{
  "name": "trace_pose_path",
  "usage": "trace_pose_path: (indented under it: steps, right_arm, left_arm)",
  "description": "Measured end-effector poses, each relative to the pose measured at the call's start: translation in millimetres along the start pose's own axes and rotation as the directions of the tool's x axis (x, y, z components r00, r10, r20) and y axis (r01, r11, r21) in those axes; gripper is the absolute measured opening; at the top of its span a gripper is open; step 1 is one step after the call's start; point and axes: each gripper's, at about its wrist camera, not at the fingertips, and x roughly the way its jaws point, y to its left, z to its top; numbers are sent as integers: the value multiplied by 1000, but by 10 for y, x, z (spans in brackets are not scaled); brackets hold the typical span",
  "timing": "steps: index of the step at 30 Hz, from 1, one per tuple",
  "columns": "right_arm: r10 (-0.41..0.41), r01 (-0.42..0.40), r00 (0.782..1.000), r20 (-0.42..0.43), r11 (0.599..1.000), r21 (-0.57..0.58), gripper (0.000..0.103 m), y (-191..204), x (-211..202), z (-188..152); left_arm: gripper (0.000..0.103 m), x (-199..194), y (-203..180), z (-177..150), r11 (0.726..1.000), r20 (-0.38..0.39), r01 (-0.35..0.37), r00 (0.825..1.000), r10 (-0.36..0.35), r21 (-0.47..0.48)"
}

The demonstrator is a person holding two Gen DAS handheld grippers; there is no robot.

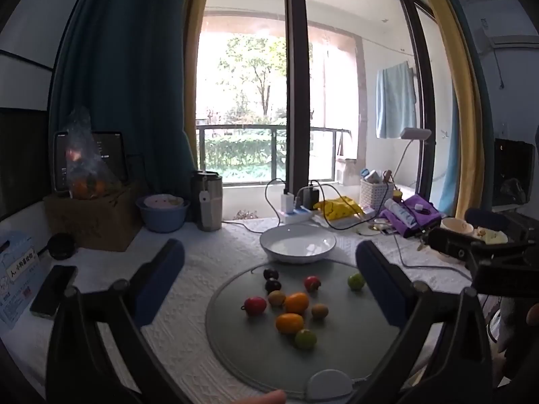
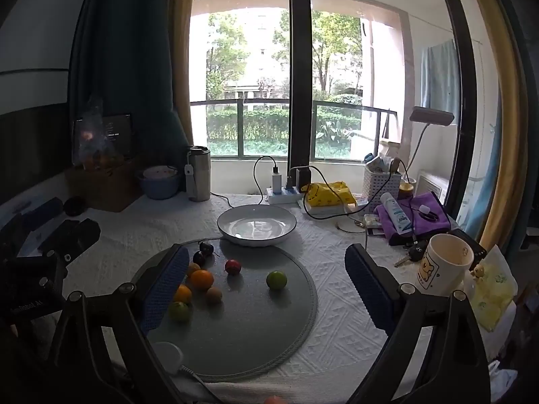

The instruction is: Organize fruits

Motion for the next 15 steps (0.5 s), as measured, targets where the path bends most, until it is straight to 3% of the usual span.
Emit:
trace_pose_path:
  steps: [15]
  right_arm:
    - [4,-4,1000,5,1000,-4,96,6,-5,-9]
  left_arm:
    - [103,-39,-24,0,1000,15,2,1000,-1,-1]
